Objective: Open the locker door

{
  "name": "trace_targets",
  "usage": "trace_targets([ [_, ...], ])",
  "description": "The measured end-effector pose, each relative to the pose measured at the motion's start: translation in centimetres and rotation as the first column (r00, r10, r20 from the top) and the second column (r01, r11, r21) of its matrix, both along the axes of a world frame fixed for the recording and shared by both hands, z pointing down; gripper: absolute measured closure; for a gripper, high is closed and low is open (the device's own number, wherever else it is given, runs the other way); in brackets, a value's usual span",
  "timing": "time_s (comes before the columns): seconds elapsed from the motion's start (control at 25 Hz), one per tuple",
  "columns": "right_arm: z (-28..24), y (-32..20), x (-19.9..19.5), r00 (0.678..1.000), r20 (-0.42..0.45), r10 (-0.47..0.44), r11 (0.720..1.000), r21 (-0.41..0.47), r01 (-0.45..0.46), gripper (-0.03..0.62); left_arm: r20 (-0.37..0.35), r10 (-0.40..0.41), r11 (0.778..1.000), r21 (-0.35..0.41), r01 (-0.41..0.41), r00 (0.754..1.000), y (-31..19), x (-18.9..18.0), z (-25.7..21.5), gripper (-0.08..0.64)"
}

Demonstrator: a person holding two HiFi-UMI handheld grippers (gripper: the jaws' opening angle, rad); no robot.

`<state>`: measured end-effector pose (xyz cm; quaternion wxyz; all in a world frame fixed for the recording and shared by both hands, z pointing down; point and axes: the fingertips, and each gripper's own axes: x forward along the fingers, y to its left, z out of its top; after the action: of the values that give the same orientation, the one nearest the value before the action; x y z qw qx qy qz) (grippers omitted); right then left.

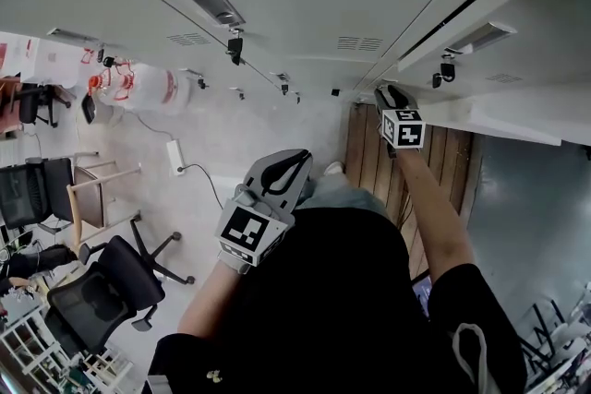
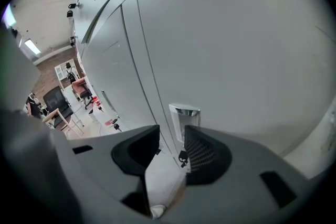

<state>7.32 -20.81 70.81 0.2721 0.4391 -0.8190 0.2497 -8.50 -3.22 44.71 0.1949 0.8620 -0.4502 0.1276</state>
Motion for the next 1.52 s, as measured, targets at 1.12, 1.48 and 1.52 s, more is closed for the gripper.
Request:
trace_targets([
  [1.12, 1.6, -0.1, -0.5, 0.99, 0.044, 0.134, 0.991, -0.026, -0.133, 0.453, -0.021, -0.013, 0.998, -0.068, 0.012, 1.0, 1.8, -0.1, 1.4, 0.532],
  [1.48, 1.7, 3.6, 0.5, 0.988, 0.066, 0.143, 0.99, -0.011, -0.143, 0.46, -0.028, 0.046, 0.997, -0.064, -0.048, 0.999, 2.0, 1.1, 1.3, 0.532],
  [1.52, 1.7, 4.1, 0.7, 0.988, 0.066, 0.138, 0.99, -0.011, -0.137, 0.46, -0.029, 0.057, 0.996, -0.065, -0.058, 0.998, 2.0, 1.3, 1.3, 0.532],
])
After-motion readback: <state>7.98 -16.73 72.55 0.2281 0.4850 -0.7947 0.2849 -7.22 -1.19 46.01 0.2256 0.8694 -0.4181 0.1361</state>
